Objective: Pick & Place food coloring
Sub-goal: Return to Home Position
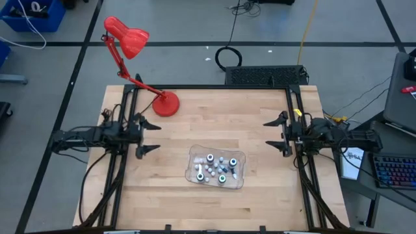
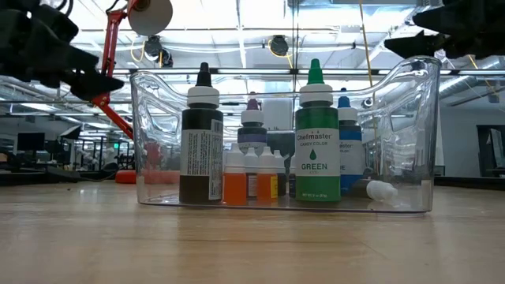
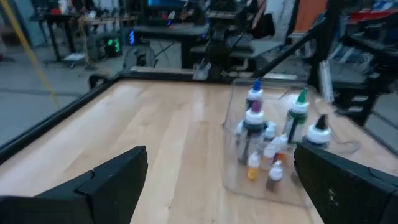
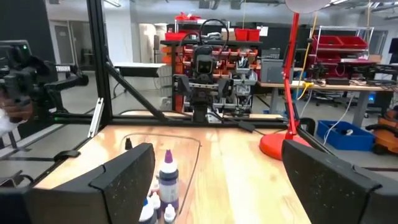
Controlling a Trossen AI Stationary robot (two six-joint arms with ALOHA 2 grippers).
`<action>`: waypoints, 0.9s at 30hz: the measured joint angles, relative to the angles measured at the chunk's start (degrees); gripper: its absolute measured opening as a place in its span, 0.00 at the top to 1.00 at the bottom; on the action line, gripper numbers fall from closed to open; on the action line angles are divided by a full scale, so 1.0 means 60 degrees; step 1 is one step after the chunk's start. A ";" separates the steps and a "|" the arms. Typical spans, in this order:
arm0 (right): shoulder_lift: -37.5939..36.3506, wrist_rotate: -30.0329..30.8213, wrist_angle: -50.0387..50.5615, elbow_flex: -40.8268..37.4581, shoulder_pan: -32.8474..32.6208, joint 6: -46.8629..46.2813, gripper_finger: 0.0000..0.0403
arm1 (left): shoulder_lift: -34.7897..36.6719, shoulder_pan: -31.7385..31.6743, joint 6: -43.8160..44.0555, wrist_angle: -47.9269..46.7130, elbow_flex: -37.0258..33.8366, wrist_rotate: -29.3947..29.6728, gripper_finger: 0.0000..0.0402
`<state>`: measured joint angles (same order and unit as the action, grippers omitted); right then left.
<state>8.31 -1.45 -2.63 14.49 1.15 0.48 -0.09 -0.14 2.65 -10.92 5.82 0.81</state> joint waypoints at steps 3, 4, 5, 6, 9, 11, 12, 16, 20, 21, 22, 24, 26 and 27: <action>-0.0768 0.0002 0.0414 -0.0170 0.0000 -0.0130 0.17 | -0.0052 0.0003 0.0074 -0.0089 -0.0008 0.0163 0.01; -0.1074 0.0004 0.0409 -0.0306 0.0000 -0.0198 0.17 | -0.0073 0.0003 0.0077 -0.0090 0.0002 0.0228 0.01; -0.1357 -0.0005 0.0400 -0.0479 0.0001 -0.0214 0.17 | -0.0070 0.0005 0.0122 -0.0205 0.0002 0.0335 0.01; -0.1376 -0.0004 0.0222 -0.0631 0.0000 -0.0231 0.17 | -0.0067 0.0003 0.0156 -0.0260 -0.0008 0.0418 0.01; -0.1275 0.0035 -0.0124 -0.1038 0.0001 -0.0318 0.17 | -0.0030 0.0003 0.0184 0.0017 -0.0007 0.0456 0.01; -0.1258 0.0272 -0.0564 -0.1348 0.0004 -0.0319 0.17 | -0.0027 0.0003 0.0046 0.0183 -0.0074 0.0360 0.01; -0.1314 0.0468 -0.0656 -0.1510 0.0004 -0.0313 0.17 | -0.0029 0.0009 -0.0028 0.0298 -0.0115 0.0361 0.01; -0.1372 0.0778 -0.1249 -0.1965 0.0011 -0.0059 0.17 | -0.0051 -0.0003 0.0120 0.0593 -0.0331 0.0808 0.01; -0.1287 0.0739 -0.0981 -0.2173 0.0007 0.0031 0.17 | -0.0360 -0.0102 0.0369 0.0681 -0.0357 0.1206 0.01; -0.1276 0.0739 -0.0950 -0.2209 0.0007 -0.0046 0.17 | -0.0400 -0.0130 0.0317 0.0696 -0.0357 0.1320 0.01; -0.1231 0.0742 -0.0932 -0.2233 0.0006 -0.0195 0.17 | -0.0453 -0.0151 0.0254 0.0693 -0.0357 0.1381 0.01; -0.1188 0.0729 -0.0653 -0.2238 0.0000 -0.0404 0.17 | -0.0537 -0.0161 0.0224 0.0692 -0.0357 0.1378 0.01; -0.1164 0.0732 -0.0695 -0.2238 0.0000 -0.0452 0.17 | -0.0577 -0.0161 0.0220 0.0692 -0.0357 0.1373 0.01; -0.1161 0.0732 -0.0699 -0.2242 0.0000 -0.0479 0.17 | -0.0578 -0.0165 0.0220 0.0696 -0.0357 0.1375 0.01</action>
<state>1.35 2.94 -6.82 1.04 1.15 -2.40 -3.56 -1.13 3.97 -6.74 3.68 9.06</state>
